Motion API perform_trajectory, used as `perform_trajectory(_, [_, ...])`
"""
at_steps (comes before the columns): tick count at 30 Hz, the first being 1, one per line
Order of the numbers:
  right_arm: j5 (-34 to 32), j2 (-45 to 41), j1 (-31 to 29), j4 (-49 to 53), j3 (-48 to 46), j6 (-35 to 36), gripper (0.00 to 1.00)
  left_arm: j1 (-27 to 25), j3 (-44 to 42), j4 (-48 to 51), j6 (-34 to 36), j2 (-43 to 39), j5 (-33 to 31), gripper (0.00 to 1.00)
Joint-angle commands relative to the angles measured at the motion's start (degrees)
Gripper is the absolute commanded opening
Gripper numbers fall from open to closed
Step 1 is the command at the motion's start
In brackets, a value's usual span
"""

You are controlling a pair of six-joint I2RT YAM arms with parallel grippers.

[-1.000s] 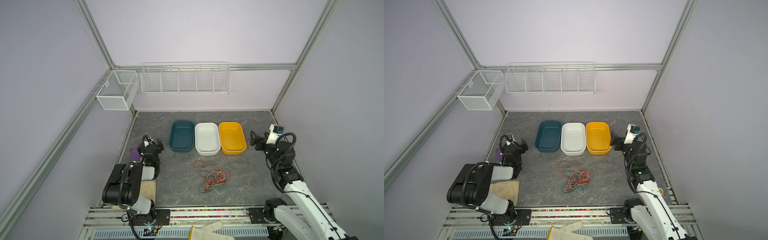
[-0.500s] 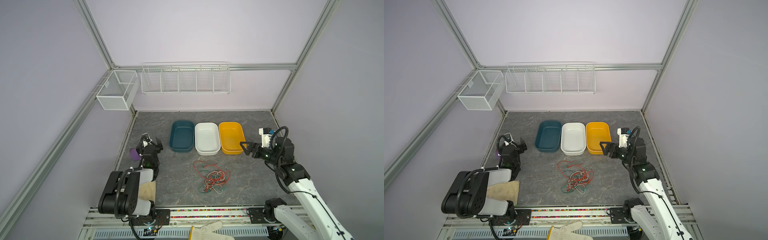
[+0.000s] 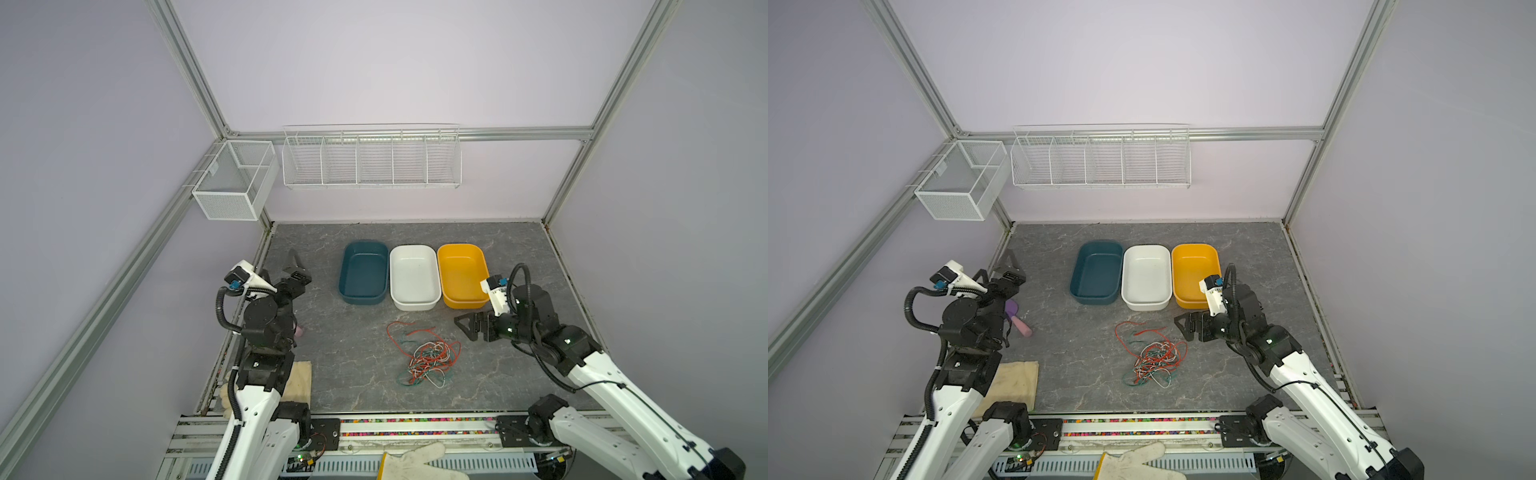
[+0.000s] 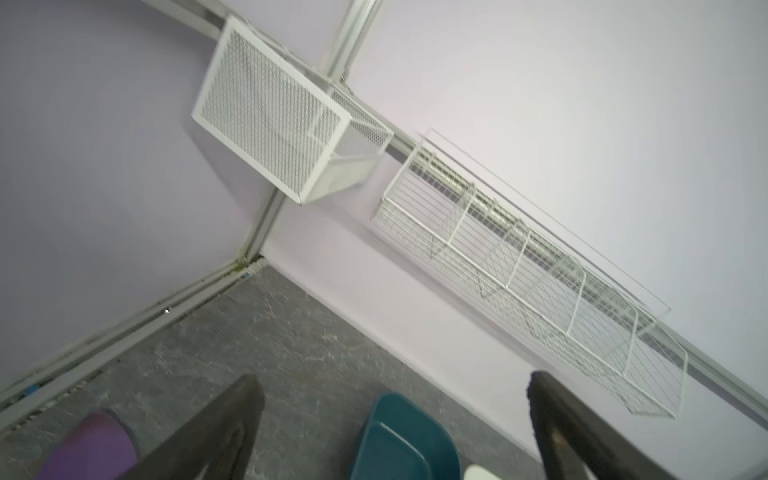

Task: Untangle the cables
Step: 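Lower both grippers onto the tangled red, green and white wires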

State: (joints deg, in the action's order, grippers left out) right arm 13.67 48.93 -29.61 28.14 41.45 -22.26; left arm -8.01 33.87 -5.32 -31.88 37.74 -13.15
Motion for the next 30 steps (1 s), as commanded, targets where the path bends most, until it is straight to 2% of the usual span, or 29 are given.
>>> perform_trajectory(1, [-3.41, -0.37, -2.38, 2.4, -1.73, 1.13, 0.94, -3.23, -0.02, 12.73, -3.78, -0.49, 6.51, 0.99])
perform_trajectory(4, [-3.3, -0.08, -4.07, 2.63, -2.45, 1.42, 0.85, -11.39, 0.14, 16.51, -2.93, -0.17, 0.55, 0.99])
perform_trajectory(8, [-4.35, 0.55, -6.1, 3.26, -3.34, 0.99, 0.76, -22.93, 3.14, 23.26, -4.08, 4.44, -8.1, 0.99])
perform_trajectory(13, [-5.74, 1.58, -8.76, 3.11, -4.95, 0.26, 0.66, -32.55, 3.25, 25.33, -7.96, 9.36, -13.76, 0.99])
perform_trajectory(17, [-6.26, 1.75, -11.39, 1.26, -7.24, -1.52, 0.61, -37.24, 2.08, 23.64, -11.34, 13.44, -12.23, 0.99])
perform_trajectory(20, [-7.33, 2.17, -13.7, -0.74, -9.37, -3.38, 0.56, -40.54, 1.67, 23.47, -13.4, 17.05, -13.66, 0.99])
perform_trajectory(26, [-10.1, 4.22, -16.81, -1.96, -9.59, -4.28, 0.47, -43.47, -0.56, 20.33, -19.05, 21.86, -9.07, 0.98])
perform_trajectory(30, [-11.63, 5.88, -17.89, -2.82, -9.46, -4.28, 0.41, -46.79, -1.33, 18.24, -20.63, 24.85, -9.3, 0.97])
